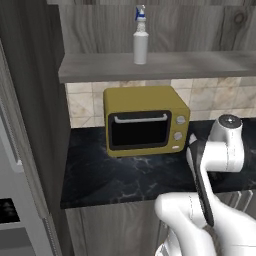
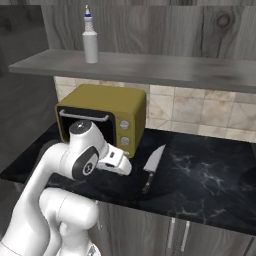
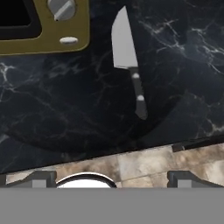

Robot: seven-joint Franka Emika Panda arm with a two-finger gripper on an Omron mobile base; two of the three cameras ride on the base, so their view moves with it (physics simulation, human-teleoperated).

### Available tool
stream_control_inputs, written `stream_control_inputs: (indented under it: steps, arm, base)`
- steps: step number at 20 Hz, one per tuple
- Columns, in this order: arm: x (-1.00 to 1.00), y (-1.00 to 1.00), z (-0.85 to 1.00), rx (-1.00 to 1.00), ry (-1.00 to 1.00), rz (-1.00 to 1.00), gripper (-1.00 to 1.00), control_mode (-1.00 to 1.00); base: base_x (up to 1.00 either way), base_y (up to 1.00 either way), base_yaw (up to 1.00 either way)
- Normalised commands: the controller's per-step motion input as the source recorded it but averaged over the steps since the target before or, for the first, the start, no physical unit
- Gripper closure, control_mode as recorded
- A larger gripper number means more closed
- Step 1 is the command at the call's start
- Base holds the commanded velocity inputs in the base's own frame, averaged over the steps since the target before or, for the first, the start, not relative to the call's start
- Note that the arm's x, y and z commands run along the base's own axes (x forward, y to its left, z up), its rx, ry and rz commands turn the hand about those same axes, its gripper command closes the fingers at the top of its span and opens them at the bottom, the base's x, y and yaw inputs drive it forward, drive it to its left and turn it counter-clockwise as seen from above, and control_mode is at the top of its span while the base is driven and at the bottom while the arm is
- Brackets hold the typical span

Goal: Move the cutting board and knife to the sink. Then move spray from the cabinet to the counter.

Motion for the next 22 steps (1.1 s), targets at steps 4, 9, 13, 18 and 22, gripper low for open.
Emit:
stream_control_inputs:
  steps: [4, 9, 13, 18, 22]
  arm:
    - [0.24, -0.27, 0.00, 0.00, 0.26, 0.00, -1.00, -1.00]
    - [0.22, -0.37, -0.02, 0.00, 0.25, 0.00, -1.00, -1.00]
    - [0.10, -0.43, -0.10, 0.03, 0.07, 0.10, -1.00, -1.00]
    - [0.00, -0.40, -0.25, 0.09, -0.08, 0.14, -1.00, -1.00]
    - [0.01, -0.28, -0.30, 0.12, -0.29, 0.13, -1.00, -1.00]
  base:
    - [0.00, 0.00, 0.00]
    - [0.00, 0.00, 0.00]
    - [0.00, 0.00, 0.00]
    - [0.00, 0.00, 0.00]
    - [0.00, 0.00, 0.00]
